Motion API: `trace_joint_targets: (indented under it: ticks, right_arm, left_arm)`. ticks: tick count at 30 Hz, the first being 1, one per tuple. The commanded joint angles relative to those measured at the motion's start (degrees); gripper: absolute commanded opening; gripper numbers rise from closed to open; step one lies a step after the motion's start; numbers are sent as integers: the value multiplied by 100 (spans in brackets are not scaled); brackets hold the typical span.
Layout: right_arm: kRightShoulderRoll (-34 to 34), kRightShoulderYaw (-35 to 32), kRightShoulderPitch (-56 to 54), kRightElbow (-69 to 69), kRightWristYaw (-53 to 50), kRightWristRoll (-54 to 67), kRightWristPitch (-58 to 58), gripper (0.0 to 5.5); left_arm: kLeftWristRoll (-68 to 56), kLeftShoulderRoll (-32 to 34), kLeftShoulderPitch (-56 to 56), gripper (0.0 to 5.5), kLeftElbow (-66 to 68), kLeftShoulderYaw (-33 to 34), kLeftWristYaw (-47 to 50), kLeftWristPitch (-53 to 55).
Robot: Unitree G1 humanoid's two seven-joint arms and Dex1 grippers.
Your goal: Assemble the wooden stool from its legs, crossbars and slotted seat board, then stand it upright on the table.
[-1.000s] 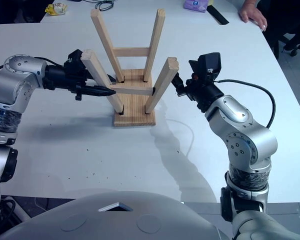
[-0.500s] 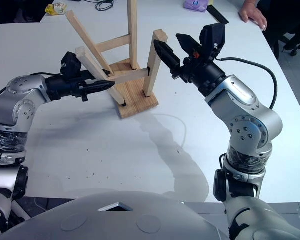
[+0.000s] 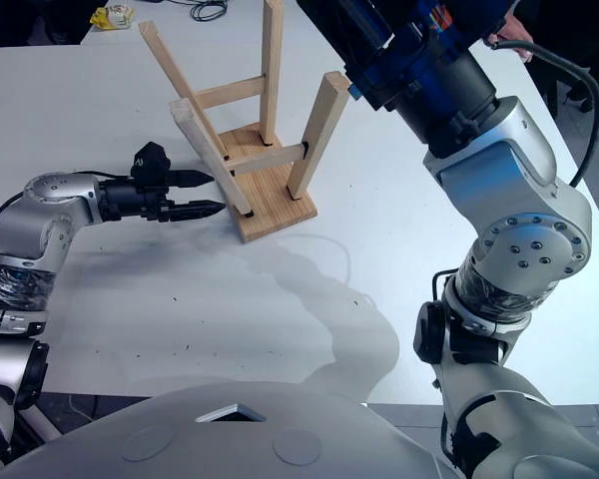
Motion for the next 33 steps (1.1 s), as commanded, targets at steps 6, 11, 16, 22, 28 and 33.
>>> trace_joint_targets:
  ticks: [6,11,16,22,28,33]
  right_arm:
    - [-284,1564,555,-126,-272,-1159,288,308]
    - [-352,2078,1046,-234,-145,-1930,147,240]
    - [-104,2112,1167,-147,-323,-2399,35,170]
    - [109,2291,1004,313,-398,-3174,-185,87]
    - [223,2956,1123,1080,-177,-4376,-824,1]
    - [378,3212,1287,1052,25,-4812,-1038,0]
  left_arm:
    - [-343,-125,851,371,-1076,859,836,352]
    - [-601,-491,1363,371,-2133,1707,2162,817]
    - [-623,-1408,1657,371,-3501,2244,4146,1424]
    - [-649,-2867,1471,371,-4641,1667,6131,2392]
    - [-272,-3626,1462,313,-5004,1347,7283,2884]
    - [-21,-3938,1388,242,-5075,1411,7733,2815]
